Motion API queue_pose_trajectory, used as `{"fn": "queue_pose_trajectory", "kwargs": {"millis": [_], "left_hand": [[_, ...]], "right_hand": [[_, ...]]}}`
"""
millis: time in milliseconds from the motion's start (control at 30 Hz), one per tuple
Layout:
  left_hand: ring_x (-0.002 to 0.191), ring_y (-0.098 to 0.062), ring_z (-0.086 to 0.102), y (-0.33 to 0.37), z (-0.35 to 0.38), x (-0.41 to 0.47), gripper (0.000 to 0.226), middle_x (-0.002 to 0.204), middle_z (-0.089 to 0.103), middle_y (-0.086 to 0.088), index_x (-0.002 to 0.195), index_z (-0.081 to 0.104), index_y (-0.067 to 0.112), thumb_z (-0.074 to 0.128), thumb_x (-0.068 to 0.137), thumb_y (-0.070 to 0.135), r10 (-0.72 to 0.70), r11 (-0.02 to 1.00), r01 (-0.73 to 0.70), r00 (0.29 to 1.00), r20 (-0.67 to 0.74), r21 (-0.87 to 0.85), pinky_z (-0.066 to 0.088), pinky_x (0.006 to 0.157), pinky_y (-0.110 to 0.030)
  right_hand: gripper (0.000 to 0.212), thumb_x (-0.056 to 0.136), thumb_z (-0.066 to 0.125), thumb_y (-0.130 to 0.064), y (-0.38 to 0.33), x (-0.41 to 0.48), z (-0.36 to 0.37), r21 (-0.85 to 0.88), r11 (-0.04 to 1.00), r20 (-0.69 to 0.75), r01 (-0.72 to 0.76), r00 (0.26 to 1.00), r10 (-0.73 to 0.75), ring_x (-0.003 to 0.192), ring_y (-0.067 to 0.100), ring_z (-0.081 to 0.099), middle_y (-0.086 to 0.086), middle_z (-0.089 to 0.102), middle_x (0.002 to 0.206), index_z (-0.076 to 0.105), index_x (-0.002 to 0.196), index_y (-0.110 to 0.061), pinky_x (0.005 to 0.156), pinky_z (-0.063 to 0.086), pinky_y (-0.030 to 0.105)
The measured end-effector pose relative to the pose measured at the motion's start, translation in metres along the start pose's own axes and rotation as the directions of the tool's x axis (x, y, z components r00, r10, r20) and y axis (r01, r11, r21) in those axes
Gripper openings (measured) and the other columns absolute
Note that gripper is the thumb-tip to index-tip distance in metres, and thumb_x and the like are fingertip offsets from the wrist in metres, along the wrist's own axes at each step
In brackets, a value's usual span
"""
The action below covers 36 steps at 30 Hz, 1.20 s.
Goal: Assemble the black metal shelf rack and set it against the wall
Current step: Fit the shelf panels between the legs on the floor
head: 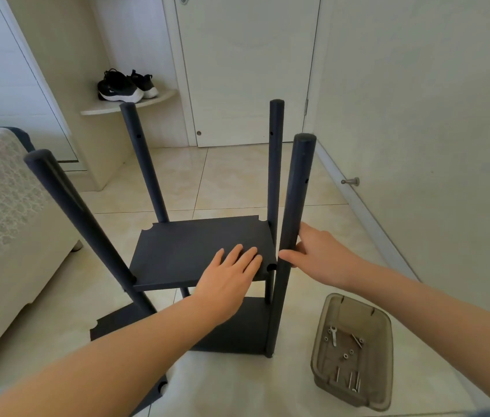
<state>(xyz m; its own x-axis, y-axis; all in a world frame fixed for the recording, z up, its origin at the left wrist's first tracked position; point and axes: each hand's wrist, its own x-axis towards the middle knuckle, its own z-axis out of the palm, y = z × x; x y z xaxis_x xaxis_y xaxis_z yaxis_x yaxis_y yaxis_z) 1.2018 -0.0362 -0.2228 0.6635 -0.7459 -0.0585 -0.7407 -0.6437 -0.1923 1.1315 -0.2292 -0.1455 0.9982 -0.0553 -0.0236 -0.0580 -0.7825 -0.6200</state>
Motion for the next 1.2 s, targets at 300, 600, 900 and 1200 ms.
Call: {"fn": "queue_pose_trajectory", "kwargs": {"millis": [300,600,900,1200], "left_hand": [[0.151,-0.044,-0.018,0.010,0.004,0.038,0.111,0.166,-0.021,-0.010,0.154,-0.026,0.021,0.067,0.094,0.016,-0.083,0.996,0.085,0.996,0.030,-0.041,0.001,0.116,-0.069],[0.150,-0.045,-0.020,0.013,0.009,0.030,0.116,0.165,-0.026,-0.007,0.147,-0.035,0.018,0.068,0.094,0.014,-0.002,1.000,0.002,1.000,0.013,0.028,0.001,0.114,-0.072],[0.149,-0.043,-0.023,0.015,0.001,0.022,0.109,0.165,-0.025,-0.007,0.154,-0.026,0.015,0.065,0.094,0.007,0.039,0.998,-0.038,0.999,-0.019,0.046,-0.001,0.114,-0.070],[0.150,-0.041,-0.022,0.025,0.004,0.021,0.115,0.165,-0.024,-0.005,0.155,-0.024,0.016,0.071,0.090,0.007,0.077,0.996,-0.077,0.997,-0.012,0.036,0.000,0.115,-0.070]], "right_hand": [[0.050,0.097,0.058,-0.035,0.003,0.001,-0.009,0.020,1.000,0.035,0.000,0.999,-0.001,0.081,0.003,0.063,-0.019,0.058,0.090,0.037,0.142,-0.030,0.064,0.043,0.008],[0.050,0.092,0.066,-0.031,0.002,0.002,-0.010,0.079,0.996,0.065,-0.037,0.997,0.032,0.083,0.008,0.070,-0.013,0.062,0.095,0.045,0.137,-0.029,0.066,0.058,0.018],[0.037,0.083,0.076,-0.036,-0.002,-0.009,-0.026,-0.093,0.990,0.010,-0.106,0.994,0.108,0.068,-0.001,0.064,-0.017,0.061,0.085,0.059,0.114,-0.024,0.048,0.042,0.007],[0.041,0.079,0.080,-0.031,-0.001,-0.016,-0.040,-0.099,0.990,0.126,-0.101,0.986,0.114,0.080,0.004,0.071,-0.008,0.073,0.090,0.063,0.115,-0.020,0.059,0.049,0.010]]}}
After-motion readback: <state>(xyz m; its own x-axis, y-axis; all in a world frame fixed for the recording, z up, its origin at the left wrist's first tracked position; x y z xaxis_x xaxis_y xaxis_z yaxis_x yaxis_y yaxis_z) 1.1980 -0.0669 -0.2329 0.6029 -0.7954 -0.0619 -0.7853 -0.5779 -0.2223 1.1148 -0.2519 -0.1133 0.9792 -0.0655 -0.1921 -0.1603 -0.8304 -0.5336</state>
